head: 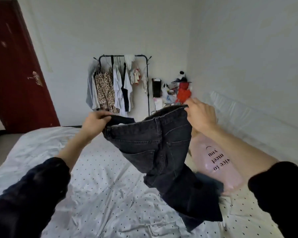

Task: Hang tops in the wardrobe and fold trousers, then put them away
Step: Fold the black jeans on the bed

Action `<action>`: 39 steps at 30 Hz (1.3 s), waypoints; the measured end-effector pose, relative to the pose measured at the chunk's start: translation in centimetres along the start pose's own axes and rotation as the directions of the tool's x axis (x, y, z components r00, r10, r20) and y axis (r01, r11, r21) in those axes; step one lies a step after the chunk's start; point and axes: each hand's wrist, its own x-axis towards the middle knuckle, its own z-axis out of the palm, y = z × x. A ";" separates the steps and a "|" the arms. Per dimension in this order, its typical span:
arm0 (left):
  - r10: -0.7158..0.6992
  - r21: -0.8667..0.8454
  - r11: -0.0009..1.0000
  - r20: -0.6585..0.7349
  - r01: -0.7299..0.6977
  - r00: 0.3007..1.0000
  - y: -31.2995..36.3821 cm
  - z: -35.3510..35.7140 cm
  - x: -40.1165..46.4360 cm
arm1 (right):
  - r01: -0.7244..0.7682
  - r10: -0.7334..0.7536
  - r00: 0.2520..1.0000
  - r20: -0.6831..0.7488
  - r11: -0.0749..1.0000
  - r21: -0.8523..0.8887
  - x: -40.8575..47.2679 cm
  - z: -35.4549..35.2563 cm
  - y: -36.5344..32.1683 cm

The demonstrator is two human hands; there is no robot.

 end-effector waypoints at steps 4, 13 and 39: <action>0.074 -0.136 0.987 -0.105 -0.088 0.992 7.0 -9.1 2.7 | -0.072 0.075 0.987 -0.141 0.997 0.028 5.2 -7.6 -4.3; 0.185 -0.221 0.940 -0.313 -0.261 0.932 17.6 -22.0 5.7 | -0.100 0.040 0.910 -0.412 0.987 -0.125 14.5 -21.6 -9.2; -0.272 0.364 0.919 0.315 0.149 0.909 -8.2 -14.5 -8.8 | -0.020 -0.124 0.850 0.511 0.963 0.268 1.8 -3.4 -18.0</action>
